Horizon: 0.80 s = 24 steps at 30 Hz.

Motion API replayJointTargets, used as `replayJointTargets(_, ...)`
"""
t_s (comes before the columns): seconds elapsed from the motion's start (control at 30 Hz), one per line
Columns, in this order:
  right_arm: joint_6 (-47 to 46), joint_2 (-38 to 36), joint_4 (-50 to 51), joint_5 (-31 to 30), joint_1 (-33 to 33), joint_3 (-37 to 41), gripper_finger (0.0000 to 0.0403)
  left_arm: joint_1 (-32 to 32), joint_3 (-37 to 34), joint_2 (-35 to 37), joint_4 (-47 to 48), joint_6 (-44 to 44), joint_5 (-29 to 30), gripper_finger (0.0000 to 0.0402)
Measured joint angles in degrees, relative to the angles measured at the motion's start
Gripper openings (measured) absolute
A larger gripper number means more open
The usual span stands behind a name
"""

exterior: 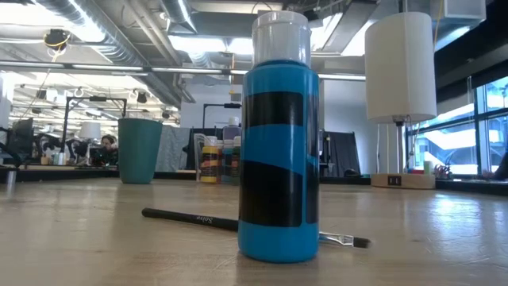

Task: Pick & Place Paint Supplies
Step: Put the silver paint brush into the green cup

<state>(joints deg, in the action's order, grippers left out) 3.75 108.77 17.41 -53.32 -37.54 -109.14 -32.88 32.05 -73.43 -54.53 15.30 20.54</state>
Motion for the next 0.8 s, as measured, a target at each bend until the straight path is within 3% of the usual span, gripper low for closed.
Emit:
replayJointTargets(0.13,5.38,0.00,-4.85,9.02,3.11,-0.04,0.0000,-0.02,0.00,0.00,-1.64,3.68,1.79,0.0150)
replayJointTargets(0.33,3.93,0.00,-4.45,16.98,7.07,-0.04,0.0000,0.00,0.00,0.00,-3.84,2.19,12.39,0.0150)
replayJointTargets(0.6,4.63,0.00,-4.93,17.99,8.78,-0.04,0.0000,0.34,0.00,0.04,-4.04,6.17,12.93,0.0150)
replayJointTargets(0.8,4.60,-0.02,-4.32,18.03,10.60,-0.04,0.0000,1.67,0.00,0.04,-3.88,5.69,8.72,0.0150)
